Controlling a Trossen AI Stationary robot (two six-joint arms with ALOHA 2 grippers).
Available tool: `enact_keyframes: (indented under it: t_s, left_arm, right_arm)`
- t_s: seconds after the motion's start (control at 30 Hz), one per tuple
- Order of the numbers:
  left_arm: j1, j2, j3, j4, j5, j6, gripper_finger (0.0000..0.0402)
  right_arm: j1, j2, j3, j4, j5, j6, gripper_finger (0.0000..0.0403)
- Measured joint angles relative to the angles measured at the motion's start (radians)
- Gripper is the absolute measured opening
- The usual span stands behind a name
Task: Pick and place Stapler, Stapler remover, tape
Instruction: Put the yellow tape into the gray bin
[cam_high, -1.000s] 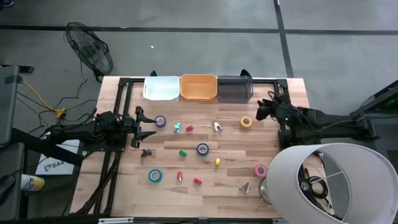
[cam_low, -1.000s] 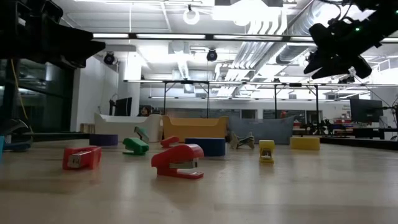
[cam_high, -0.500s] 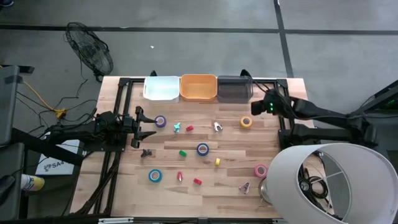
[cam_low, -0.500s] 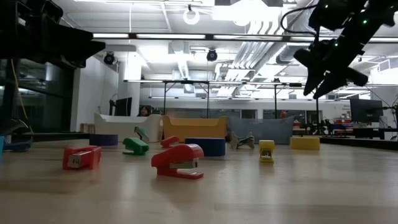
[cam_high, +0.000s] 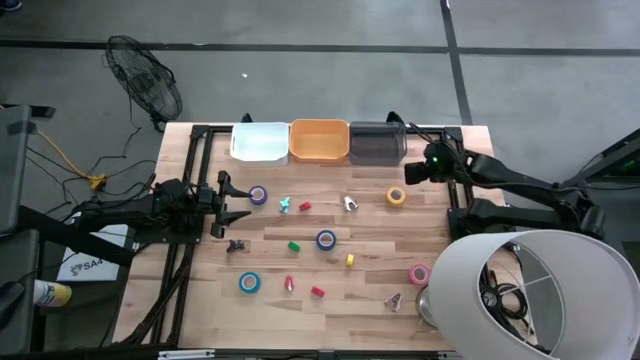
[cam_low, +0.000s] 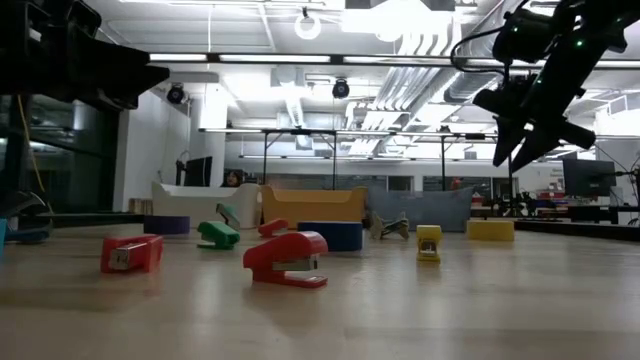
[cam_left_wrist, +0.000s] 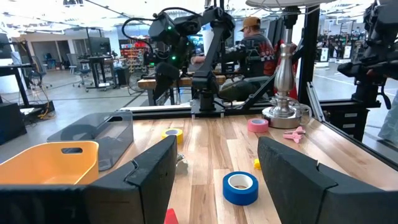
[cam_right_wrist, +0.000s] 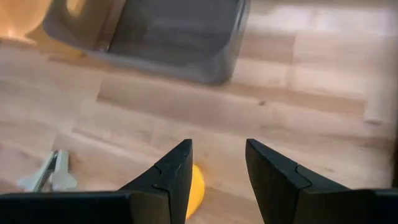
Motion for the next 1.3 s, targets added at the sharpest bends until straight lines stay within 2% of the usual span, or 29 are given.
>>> enact_keyframes:
  t_s: [0.5,0.6,0.87,1.3]
  left_arm:
    - [0.0,0.0,0.0,0.0,0.0,0.0,0.0221]
    - [0.0,0.0,0.0,0.0,0.0,0.0,0.0221]
    - [0.0,0.0,0.0,0.0,0.0,0.0,0.0221]
    - [0.0,0.0,0.0,0.0,0.0,0.0,0.0221]
  right_arm:
    - [-0.003,0.121,0.0,-0.016,-0.075,-0.054,0.0142]
    - [-0.003,0.144,0.0,-0.016,-0.091,-0.068,0.0159]
    - [-0.003,0.194,0.0,-0.022,-0.171,-0.048,0.0237]
    - [-0.003,0.344,0.0,0.002,-0.191,-0.04,0.0244]
